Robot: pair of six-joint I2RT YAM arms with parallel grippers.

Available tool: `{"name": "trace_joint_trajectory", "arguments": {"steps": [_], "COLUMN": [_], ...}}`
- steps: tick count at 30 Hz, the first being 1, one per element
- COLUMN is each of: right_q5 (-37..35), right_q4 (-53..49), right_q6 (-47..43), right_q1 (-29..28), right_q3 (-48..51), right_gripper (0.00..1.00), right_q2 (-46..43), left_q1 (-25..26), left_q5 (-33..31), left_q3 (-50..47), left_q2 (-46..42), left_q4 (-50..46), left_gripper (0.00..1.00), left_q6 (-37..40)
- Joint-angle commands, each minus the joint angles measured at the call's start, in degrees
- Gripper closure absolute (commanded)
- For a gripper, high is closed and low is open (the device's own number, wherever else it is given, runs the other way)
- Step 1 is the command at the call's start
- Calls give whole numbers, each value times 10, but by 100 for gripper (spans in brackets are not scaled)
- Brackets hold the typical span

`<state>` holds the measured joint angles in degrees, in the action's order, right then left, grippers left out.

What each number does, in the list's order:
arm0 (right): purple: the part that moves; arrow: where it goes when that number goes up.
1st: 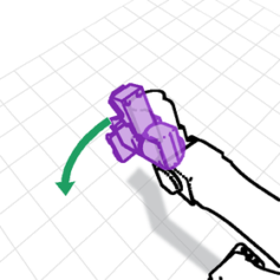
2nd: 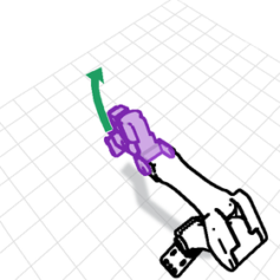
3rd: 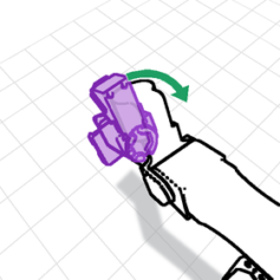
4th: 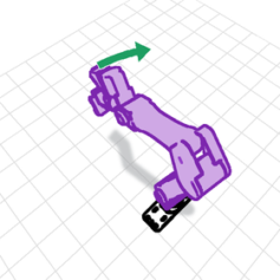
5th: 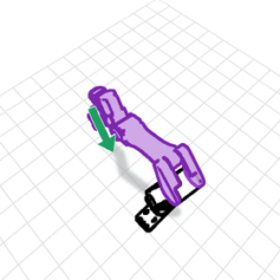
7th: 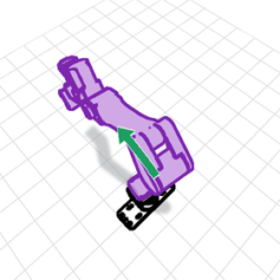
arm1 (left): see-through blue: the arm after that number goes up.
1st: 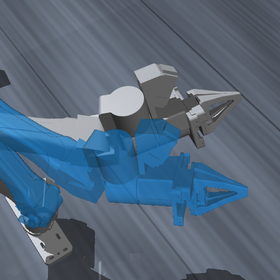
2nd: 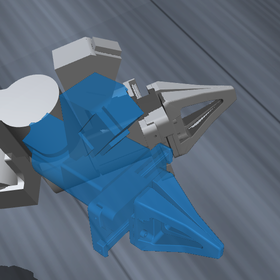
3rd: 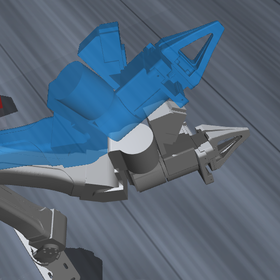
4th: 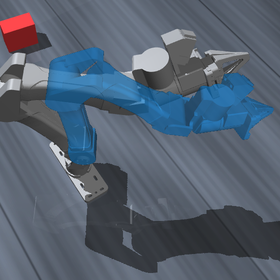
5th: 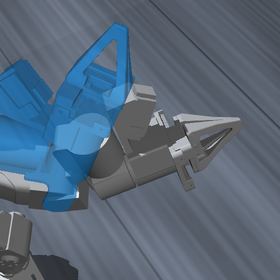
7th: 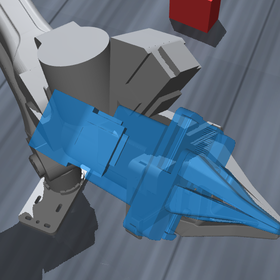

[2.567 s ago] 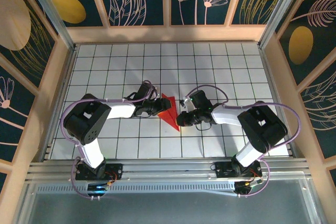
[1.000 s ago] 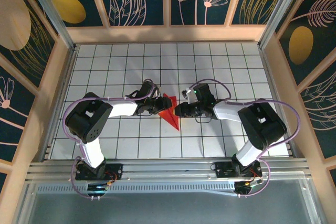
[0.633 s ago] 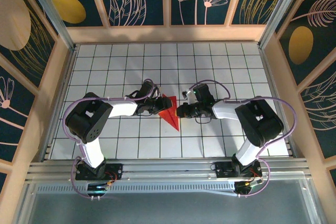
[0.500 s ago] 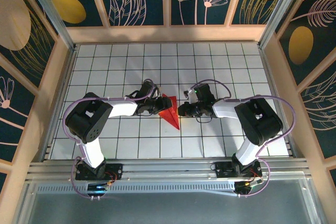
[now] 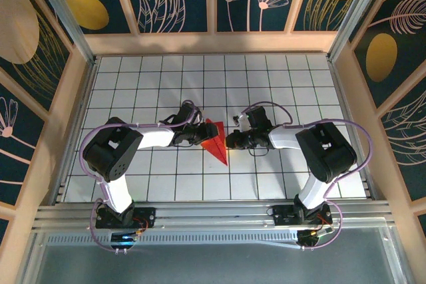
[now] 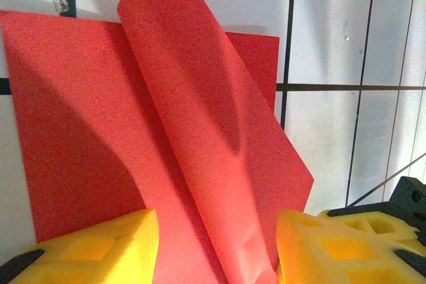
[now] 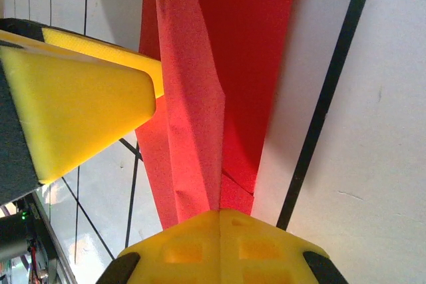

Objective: Fold a paper plane with a square sheet of paper (fold left side to right side)
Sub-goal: Fourth fold the wing at the center of the table.

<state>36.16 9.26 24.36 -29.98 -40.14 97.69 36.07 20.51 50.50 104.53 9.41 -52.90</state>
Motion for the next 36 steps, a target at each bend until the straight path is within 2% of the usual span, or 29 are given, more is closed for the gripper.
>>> {"name": "trace_joint_trajectory", "arguments": {"steps": [1,36], "right_q5": [14,-11], "right_q4": [6,-20], "right_q6": [-8,-5], "right_q1": [2,-8], "right_q3": [-12,-22], "right_gripper": [100,100], "right_q2": [9,59], "left_q1": [0,-1], "left_q5": [-25,-24], "left_q3": [-1,4], "left_q2": [21,10], "left_q4": [-48,-51], "left_gripper": [49,48], "left_q6": [13,17]}}
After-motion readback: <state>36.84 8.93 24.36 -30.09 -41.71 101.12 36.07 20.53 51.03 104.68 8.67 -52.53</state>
